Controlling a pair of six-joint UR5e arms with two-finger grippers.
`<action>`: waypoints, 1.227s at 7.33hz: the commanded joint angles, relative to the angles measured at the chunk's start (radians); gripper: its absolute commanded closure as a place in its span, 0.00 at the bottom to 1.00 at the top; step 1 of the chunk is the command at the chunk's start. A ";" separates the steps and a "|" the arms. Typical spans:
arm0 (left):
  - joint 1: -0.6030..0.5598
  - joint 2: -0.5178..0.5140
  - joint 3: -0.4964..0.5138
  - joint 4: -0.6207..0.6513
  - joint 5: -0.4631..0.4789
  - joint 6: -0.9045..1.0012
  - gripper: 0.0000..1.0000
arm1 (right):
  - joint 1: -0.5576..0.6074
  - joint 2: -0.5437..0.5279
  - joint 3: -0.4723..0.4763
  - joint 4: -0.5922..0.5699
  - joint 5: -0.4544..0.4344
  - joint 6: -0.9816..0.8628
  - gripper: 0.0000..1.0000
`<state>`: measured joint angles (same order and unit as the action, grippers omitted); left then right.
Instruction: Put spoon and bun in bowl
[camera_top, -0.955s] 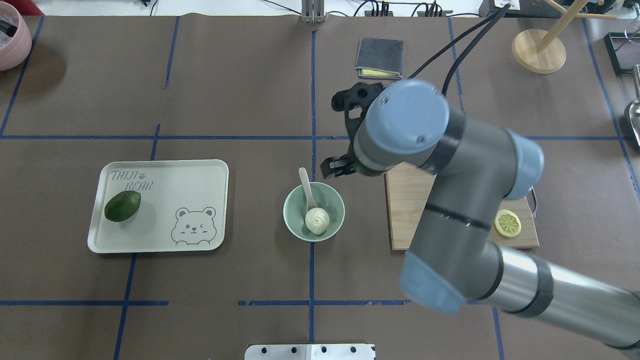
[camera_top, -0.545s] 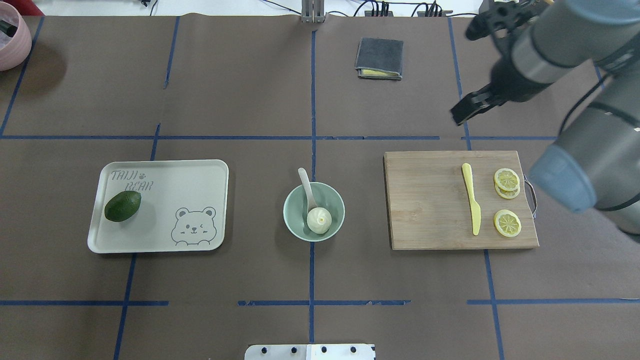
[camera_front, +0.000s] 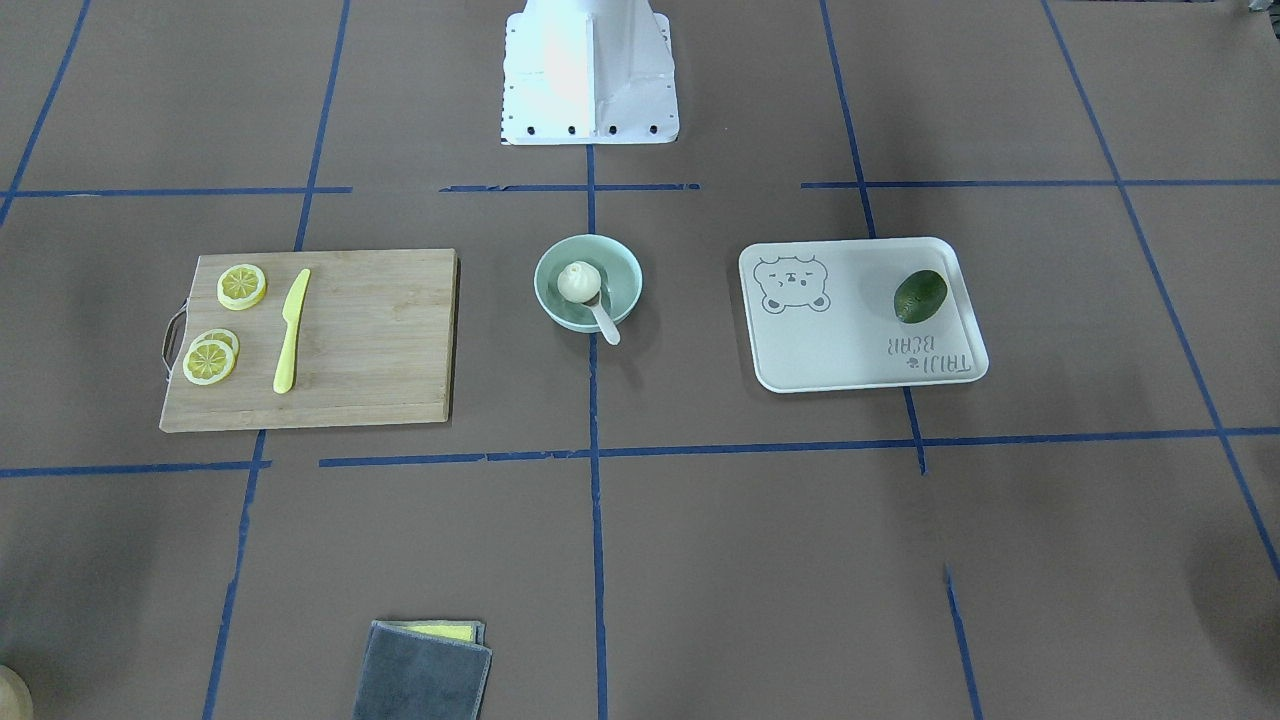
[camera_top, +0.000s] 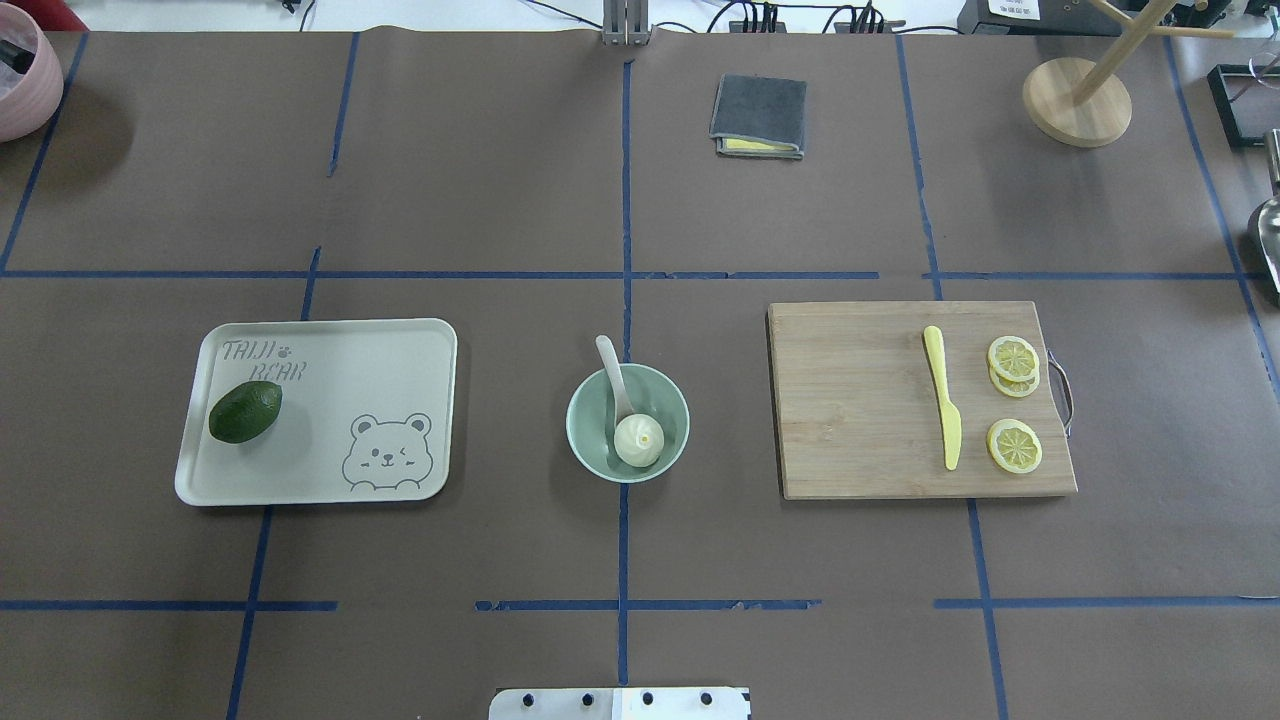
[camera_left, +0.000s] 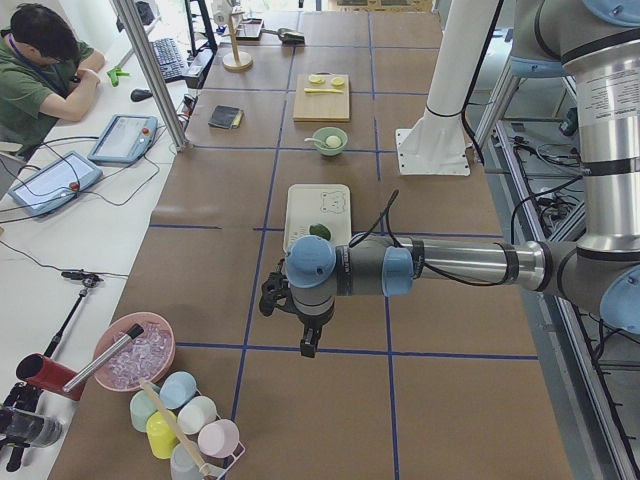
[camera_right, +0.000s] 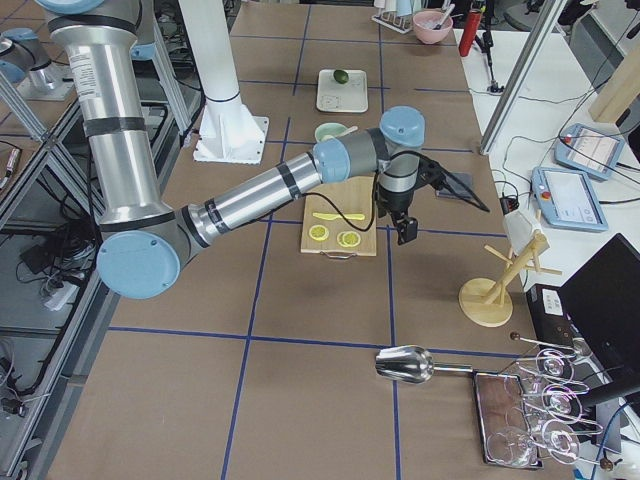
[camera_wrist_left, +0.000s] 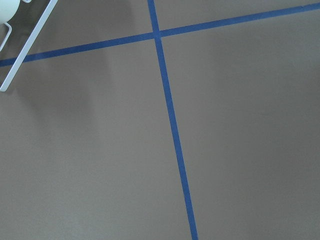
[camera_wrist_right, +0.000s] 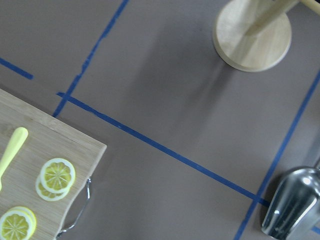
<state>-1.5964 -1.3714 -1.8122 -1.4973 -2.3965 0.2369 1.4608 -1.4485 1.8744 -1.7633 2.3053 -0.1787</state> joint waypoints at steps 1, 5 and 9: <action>-0.001 0.000 -0.006 0.000 0.002 -0.001 0.00 | 0.113 -0.151 -0.020 0.008 0.013 0.008 0.00; -0.001 -0.003 -0.012 -0.001 0.007 0.001 0.00 | 0.113 -0.199 -0.067 0.010 0.014 0.002 0.00; -0.001 -0.011 -0.001 -0.037 0.008 -0.001 0.00 | 0.113 -0.207 -0.077 0.010 0.014 0.002 0.00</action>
<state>-1.5969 -1.3804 -1.8199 -1.5155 -2.3886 0.2374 1.5738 -1.6529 1.7986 -1.7533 2.3194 -0.1764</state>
